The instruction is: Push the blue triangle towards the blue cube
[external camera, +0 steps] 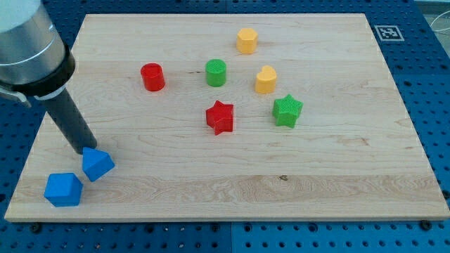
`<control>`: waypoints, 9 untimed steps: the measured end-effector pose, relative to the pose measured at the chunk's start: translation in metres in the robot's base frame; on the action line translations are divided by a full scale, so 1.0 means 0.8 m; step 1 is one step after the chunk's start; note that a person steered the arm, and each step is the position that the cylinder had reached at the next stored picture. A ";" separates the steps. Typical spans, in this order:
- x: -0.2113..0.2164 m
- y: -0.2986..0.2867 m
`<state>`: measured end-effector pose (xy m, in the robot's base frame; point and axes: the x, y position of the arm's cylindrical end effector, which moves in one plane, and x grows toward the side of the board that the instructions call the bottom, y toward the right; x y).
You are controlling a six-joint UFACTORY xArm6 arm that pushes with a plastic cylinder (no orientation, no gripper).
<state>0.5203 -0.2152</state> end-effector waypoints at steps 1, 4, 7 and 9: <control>0.000 0.000; -0.001 0.023; 0.012 0.022; 0.005 0.026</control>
